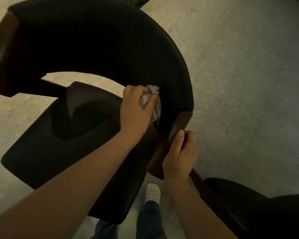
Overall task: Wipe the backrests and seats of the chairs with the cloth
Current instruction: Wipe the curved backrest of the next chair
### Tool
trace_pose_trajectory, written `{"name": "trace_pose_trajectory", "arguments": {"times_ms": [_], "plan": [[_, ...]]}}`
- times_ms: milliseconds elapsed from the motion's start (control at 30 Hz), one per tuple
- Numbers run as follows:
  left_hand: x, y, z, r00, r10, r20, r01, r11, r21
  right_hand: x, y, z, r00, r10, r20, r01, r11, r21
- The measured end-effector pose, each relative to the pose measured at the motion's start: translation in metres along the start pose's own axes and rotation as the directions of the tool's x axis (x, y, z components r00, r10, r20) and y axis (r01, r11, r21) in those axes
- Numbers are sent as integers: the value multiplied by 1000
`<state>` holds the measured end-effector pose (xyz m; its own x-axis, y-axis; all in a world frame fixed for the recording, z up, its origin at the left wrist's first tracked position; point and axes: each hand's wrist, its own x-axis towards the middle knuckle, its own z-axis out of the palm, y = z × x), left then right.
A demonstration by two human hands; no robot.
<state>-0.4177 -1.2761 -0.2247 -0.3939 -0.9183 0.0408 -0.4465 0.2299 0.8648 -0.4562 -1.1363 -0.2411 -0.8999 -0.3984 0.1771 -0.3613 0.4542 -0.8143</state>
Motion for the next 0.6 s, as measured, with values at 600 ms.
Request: {"name": "trace_pose_trajectory", "arguments": {"times_ms": [600], "plan": [[-16,11,39,995,25,-100,-47,973,-225,0,3,2,999,-39,-32,39,999,-8]]}}
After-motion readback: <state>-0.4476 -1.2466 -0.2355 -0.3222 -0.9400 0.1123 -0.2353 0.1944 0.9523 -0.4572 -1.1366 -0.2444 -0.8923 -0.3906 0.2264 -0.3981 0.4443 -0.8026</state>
